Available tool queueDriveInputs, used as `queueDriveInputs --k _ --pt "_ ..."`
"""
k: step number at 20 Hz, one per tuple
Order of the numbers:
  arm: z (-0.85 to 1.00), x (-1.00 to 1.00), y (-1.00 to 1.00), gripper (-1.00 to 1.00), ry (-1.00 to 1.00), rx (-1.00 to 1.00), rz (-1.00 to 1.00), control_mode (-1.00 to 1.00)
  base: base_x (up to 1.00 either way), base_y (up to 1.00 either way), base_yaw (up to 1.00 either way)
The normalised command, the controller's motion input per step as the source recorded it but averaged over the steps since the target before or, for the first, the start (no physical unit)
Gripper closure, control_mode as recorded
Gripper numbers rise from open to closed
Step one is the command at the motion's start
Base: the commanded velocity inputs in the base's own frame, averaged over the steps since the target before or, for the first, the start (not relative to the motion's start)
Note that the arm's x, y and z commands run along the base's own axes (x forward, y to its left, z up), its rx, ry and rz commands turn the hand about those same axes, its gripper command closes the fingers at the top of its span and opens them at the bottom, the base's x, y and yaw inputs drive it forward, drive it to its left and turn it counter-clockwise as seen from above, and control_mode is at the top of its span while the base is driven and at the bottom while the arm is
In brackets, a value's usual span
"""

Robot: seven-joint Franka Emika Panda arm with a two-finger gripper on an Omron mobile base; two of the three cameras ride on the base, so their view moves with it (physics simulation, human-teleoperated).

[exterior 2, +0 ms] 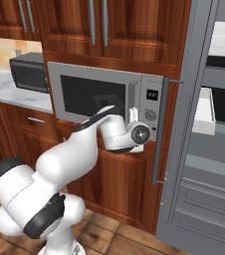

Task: Place the tupperware containing the fish and squash meal in the microwave. Close the microwave door and press the start button to reheat the meal.

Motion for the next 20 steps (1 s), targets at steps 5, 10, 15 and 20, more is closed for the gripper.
queueDriveInputs --k 5,10,15,20 --pt "-0.09 0.24 0.00 1.00 0.02 0.00 0.00 -1.00 0.00 0.00 0.00" --pt "-0.08 0.16 -0.04 1.00 0.00 0.00 0.00 -1.00 0.00 0.00 0.00" --pt "-0.13 0.17 -0.05 1.00 0.00 0.00 0.00 -1.00 0.00 0.00 0.00" --pt "-0.15 0.15 -0.11 1.00 0.00 0.00 0.00 -1.00 0.00 0.00 0.00"
